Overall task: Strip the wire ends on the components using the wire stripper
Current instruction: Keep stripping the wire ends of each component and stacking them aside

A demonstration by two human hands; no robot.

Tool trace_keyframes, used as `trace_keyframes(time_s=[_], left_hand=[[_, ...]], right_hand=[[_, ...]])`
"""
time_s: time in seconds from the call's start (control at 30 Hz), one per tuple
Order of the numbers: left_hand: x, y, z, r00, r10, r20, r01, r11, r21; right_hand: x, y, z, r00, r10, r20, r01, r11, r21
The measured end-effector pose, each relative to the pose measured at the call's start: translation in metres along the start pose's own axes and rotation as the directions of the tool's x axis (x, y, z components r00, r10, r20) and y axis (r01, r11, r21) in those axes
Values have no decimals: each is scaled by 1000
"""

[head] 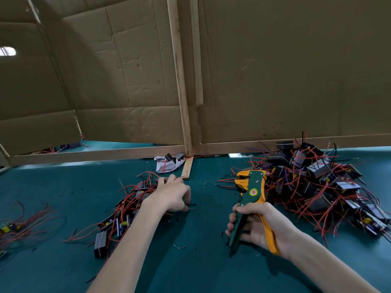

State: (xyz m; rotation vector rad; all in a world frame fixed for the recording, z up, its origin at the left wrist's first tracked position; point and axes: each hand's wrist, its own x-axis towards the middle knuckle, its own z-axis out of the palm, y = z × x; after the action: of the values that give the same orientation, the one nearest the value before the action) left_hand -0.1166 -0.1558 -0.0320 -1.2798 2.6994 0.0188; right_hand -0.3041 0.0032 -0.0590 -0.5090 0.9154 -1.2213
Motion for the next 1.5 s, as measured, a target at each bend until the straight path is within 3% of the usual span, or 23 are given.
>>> trace_keyframes(time_s=[0.2, 0.33, 0.4, 0.47, 0.57, 0.6, 0.67, 0.73, 0.83, 0.93, 1.03, 1.27, 1.5], left_hand=[[0, 0, 3, 1000, 2, 1, -2, 1000, -19], [-1, -3, -10, 984, -95, -149, 47, 954, -297], [-3, -5, -19, 930, -202, -306, 2, 836, -548], [-6, -2, -27, 826, -325, -461, -181, 622, -762], [-9, 9, -35, 653, -457, -604, -467, 384, -796], [-9, 15, -36, 640, -460, -616, -523, 327, -787], [-5, 27, -29, 678, -417, -605, -550, 258, -794], [0, 39, -14, 764, -343, -546, -466, 290, -836], [6, 45, 9, 859, -243, -451, -316, 443, -839], [5, 42, 17, 896, -191, -400, -255, 516, -818], [2, 42, 17, 911, -160, -379, -247, 525, -815], [-2, 41, 6, 877, -182, -445, -304, 507, -807], [-11, 28, -28, 750, -372, -548, -361, 463, -809]], right_hand=[[-1, 0, 2, 1000, 5, -3, -5, 1000, -15], [-1, -2, 3, 1000, -6, -14, 6, 1000, -6], [0, -2, 2, 1000, -18, -22, 18, 1000, 1], [0, -2, 1, 999, -26, -30, 26, 1000, 7], [1, -2, 0, 999, -29, -41, 30, 999, 12], [1, -2, 0, 999, -28, -42, 29, 999, 14], [1, -2, 0, 999, -28, -45, 29, 999, 14], [0, -2, 0, 998, -32, -46, 33, 999, 17], [0, -2, 0, 998, -40, -46, 41, 999, 22], [1, -3, -1, 998, -45, -48, 47, 998, 30], [0, -4, -2, 998, -49, -45, 50, 998, 40], [-2, -7, -2, 998, -63, -14, 64, 998, 18], [-6, -12, -1, 993, -116, -9, 116, 993, 1]])
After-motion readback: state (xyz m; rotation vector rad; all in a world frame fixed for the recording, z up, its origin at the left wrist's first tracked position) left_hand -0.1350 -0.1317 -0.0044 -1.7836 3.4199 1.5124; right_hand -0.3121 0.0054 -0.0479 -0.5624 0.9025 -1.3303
